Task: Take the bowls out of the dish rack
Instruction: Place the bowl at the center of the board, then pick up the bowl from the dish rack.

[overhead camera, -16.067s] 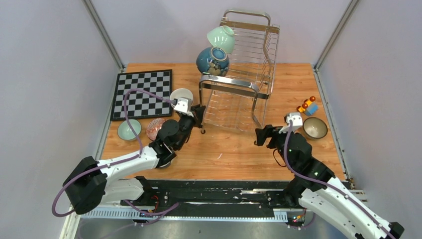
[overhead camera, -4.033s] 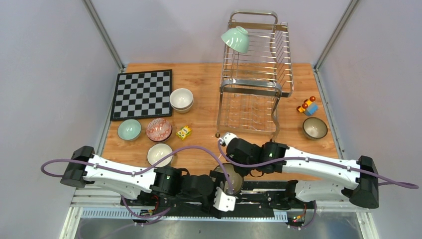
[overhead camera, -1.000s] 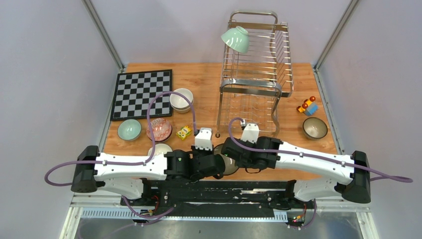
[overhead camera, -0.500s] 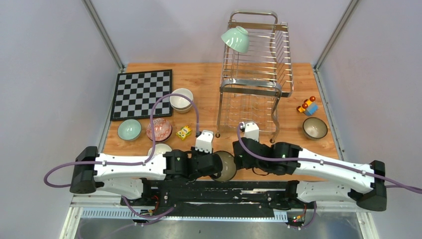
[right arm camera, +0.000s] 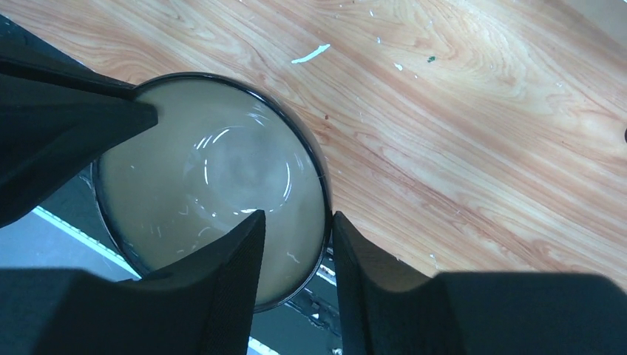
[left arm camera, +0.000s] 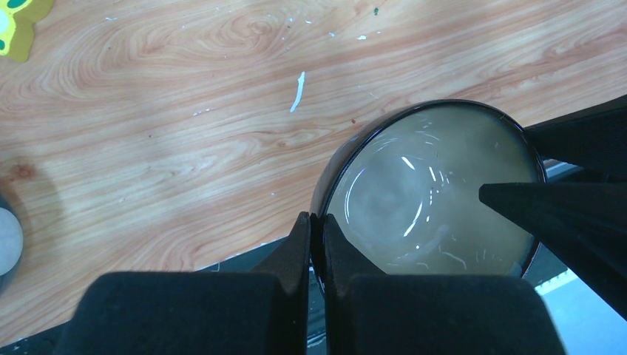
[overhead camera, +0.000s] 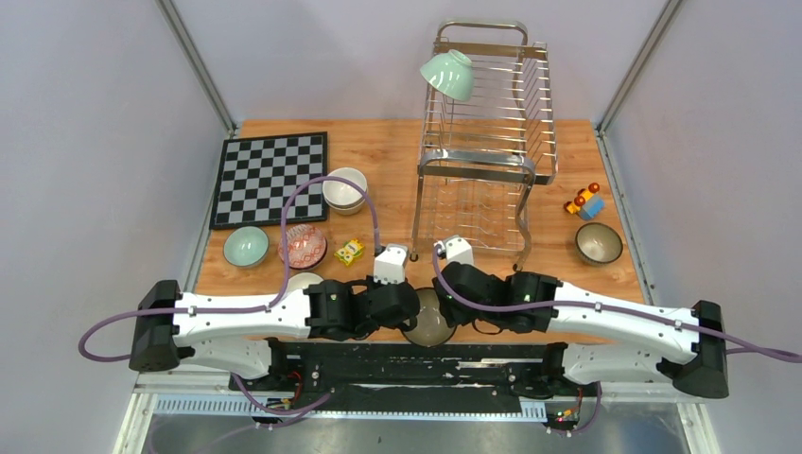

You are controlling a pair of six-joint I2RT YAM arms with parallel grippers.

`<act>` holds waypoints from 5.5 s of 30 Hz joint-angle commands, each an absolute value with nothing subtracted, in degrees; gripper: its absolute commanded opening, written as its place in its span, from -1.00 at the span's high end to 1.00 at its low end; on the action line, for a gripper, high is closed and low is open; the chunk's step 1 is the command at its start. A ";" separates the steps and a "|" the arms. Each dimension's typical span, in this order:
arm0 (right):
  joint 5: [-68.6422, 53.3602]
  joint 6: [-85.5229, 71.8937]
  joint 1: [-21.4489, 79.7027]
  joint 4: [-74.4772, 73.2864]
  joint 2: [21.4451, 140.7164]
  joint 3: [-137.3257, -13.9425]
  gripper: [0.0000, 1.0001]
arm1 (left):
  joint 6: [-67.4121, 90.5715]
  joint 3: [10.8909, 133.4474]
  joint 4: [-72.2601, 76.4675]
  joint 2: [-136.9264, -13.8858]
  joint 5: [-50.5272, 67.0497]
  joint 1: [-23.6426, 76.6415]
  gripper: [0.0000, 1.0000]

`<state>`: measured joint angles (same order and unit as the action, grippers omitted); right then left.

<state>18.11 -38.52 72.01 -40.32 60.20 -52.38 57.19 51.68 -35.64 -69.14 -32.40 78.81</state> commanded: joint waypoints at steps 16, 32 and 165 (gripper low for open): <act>20.71 -39.16 72.11 -44.38 64.11 -51.11 1.00 | 58.57 49.83 -30.07 -66.30 -31.95 78.04 1.00; 21.93 -41.27 61.76 -46.68 57.74 -44.64 1.00 | 55.54 45.48 -33.03 -54.90 -38.36 77.96 -1.00; -29.56 -20.69 43.60 -13.43 28.16 -32.55 0.12 | 97.15 104.69 50.15 -120.85 29.66 21.57 -0.30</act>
